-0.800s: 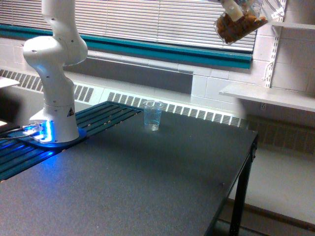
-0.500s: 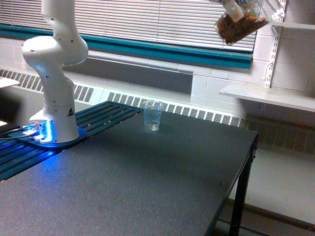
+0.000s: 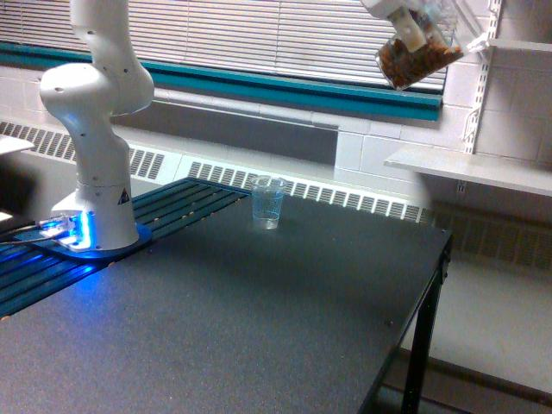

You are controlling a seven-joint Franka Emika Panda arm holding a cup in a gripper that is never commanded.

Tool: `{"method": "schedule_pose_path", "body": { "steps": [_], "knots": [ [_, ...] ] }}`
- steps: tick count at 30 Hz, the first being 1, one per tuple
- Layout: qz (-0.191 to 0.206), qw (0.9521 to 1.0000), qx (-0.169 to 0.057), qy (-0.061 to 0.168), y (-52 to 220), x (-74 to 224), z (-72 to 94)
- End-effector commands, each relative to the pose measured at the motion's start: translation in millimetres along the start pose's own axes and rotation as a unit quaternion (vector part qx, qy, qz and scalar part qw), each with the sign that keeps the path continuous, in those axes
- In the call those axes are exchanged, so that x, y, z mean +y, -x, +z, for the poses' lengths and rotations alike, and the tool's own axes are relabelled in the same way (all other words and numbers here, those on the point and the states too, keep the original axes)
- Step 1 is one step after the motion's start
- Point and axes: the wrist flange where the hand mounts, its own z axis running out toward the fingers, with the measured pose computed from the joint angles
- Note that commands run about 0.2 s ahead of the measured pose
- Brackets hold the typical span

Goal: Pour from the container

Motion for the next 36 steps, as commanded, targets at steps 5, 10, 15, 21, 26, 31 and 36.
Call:
{"method": "schedule_pose_path", "body": {
  "steps": [5,10,15,21,26,31,36],
  "knots": [
    [-0.07,0.9969,-0.005,-0.037,84.3,-42.9,-36.4],
    [-0.103,0.9938,-0.007,-0.042,125.4,-50.1,-51.7],
    [-0.136,0.9894,-0.013,-0.051,167.9,-56.8,-71.1],
    [-0.175,0.9822,-0.023,-0.063,223.4,-61.4,-97.0],
    [-0.212,0.9735,-0.039,-0.077,277.0,-62.9,-121.1],
    [-0.236,0.9669,-0.052,-0.082,323.2,-55.0,-141.9],
    [-0.247,0.9627,-0.065,-0.089,365.5,-41.8,-161.8]
  ]
}}
